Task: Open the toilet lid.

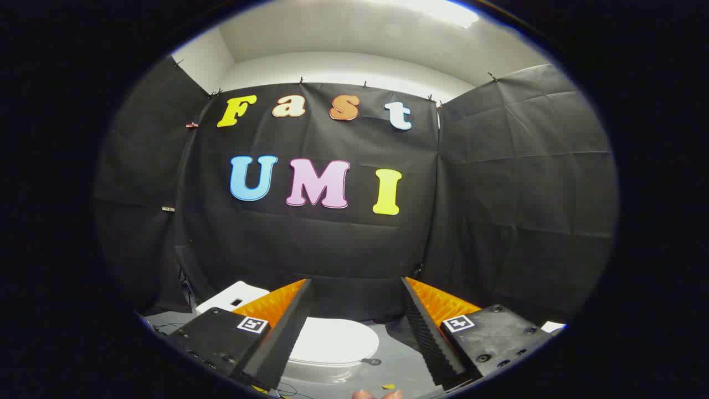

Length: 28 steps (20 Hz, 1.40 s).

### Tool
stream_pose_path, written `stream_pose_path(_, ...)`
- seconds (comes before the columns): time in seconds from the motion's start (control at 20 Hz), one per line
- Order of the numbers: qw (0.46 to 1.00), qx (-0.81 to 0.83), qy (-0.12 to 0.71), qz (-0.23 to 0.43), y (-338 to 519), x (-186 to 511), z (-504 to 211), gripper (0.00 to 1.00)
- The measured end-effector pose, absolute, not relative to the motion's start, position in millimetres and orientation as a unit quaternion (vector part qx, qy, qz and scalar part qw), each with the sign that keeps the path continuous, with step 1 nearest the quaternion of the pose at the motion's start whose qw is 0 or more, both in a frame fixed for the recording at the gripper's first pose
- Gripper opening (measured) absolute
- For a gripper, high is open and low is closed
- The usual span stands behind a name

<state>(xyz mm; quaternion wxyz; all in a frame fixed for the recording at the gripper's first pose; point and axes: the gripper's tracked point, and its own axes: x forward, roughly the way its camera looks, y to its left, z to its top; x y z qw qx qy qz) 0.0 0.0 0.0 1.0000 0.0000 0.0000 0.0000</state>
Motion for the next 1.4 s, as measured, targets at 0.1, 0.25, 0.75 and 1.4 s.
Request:
stream_pose_path(0.1,1.0,0.0,0.0,-0.001,2,-1,0,0.99)
stream_pose_path(0.25,1.0,-0.006,-0.001,0.001,4,-4,-1,0.98)
stream_pose_path(0.75,1.0,0.0,-0.004,-0.004,2,-7,2,0.98)
stream_pose_path(1.4,0.998,-0.011,-0.05,0.033,16,-11,-8,0.98)
